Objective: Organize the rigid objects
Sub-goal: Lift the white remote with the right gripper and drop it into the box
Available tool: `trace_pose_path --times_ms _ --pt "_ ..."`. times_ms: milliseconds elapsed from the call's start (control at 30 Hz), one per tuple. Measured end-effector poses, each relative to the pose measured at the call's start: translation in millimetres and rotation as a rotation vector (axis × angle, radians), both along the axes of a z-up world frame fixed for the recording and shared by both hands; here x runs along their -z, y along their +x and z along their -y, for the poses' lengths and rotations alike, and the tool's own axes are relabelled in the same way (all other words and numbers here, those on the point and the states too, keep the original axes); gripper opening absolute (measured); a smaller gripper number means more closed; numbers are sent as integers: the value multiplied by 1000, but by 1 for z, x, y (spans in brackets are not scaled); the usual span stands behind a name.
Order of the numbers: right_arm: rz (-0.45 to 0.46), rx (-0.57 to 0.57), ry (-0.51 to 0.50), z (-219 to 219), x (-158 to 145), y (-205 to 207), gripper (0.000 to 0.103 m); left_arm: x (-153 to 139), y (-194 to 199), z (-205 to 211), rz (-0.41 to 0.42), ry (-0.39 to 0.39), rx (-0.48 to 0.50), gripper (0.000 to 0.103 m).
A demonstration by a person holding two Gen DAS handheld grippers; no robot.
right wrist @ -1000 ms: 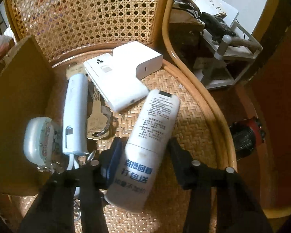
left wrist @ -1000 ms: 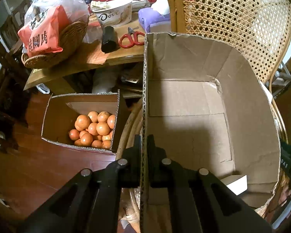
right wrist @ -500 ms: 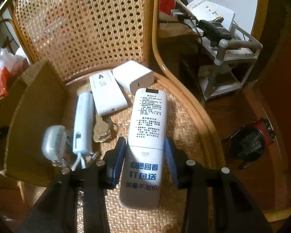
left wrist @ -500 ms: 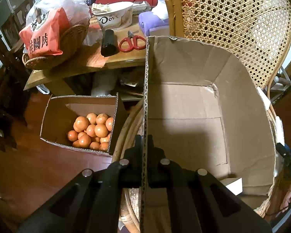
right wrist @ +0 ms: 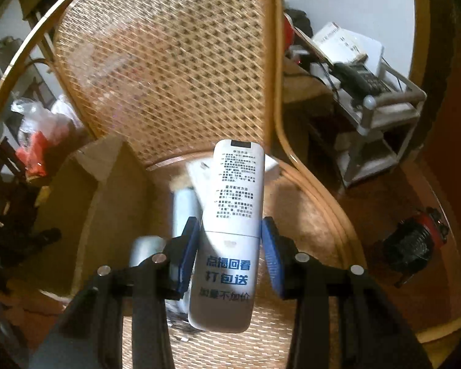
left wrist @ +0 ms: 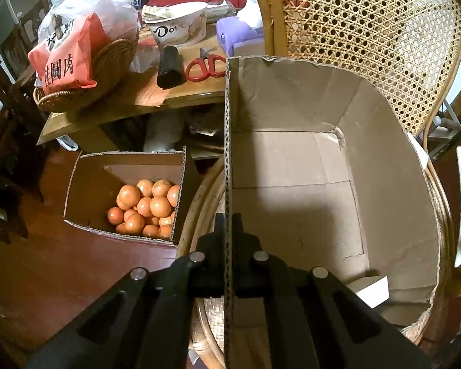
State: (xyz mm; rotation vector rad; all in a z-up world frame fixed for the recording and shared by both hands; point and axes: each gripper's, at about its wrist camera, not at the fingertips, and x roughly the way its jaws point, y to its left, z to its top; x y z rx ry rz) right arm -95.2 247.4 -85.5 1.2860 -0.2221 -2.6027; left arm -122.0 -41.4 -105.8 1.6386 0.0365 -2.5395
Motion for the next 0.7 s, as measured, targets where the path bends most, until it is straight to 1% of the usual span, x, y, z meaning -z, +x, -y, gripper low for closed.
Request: trace_pose_path --times_ms 233,433,633,700 --pt "-63 -60 -76 35 -28 2 44 1 -1 0 2 -9 6 2" --pt "-86 -118 -105 59 -35 4 44 3 -2 -1 5 -14 15 2" --pt "-110 -137 -156 79 -46 7 44 2 -2 -5 4 -18 17 2" --pt "-118 -148 -156 86 -49 8 43 2 -2 -5 4 -19 19 2"
